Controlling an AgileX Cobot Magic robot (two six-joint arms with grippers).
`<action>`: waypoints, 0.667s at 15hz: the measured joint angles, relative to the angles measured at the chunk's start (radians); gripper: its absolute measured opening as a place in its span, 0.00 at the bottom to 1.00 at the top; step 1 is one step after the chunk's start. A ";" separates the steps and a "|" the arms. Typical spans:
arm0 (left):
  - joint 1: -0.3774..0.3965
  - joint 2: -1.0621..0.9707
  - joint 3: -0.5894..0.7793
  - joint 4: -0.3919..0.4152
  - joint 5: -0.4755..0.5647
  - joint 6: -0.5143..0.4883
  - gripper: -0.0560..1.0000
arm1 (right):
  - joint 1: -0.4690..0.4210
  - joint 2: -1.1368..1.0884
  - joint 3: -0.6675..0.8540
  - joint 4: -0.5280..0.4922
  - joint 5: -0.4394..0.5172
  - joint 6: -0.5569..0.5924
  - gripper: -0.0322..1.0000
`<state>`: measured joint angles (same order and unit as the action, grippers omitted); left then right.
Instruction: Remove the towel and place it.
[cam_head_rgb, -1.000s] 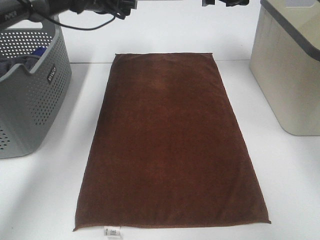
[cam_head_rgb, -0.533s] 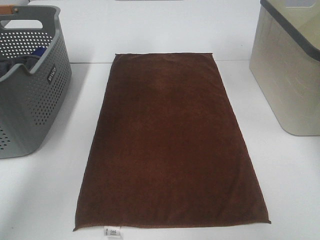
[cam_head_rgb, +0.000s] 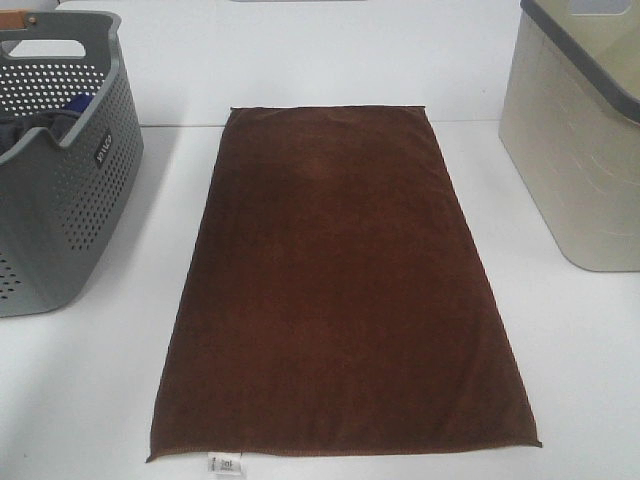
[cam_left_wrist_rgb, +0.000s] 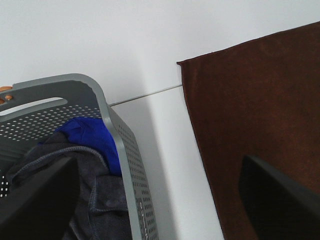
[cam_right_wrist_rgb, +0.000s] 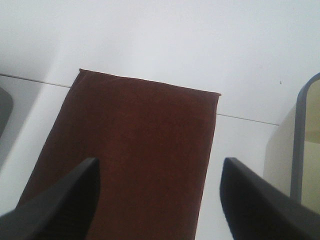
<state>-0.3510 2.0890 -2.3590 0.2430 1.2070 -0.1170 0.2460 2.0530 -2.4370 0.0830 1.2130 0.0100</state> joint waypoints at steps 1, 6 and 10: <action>0.000 0.000 0.000 0.000 0.002 0.008 0.83 | 0.000 -0.035 0.043 0.000 0.000 0.002 0.66; 0.000 -0.067 0.000 -0.021 0.006 0.035 0.83 | 0.000 -0.288 0.394 -0.009 0.005 0.002 0.66; 0.000 -0.256 0.109 -0.034 0.006 0.044 0.83 | 0.000 -0.576 0.770 -0.021 0.006 0.001 0.66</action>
<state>-0.3510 1.8330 -2.2500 0.2090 1.2130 -0.0730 0.2460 1.4770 -1.6670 0.0620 1.2190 0.0110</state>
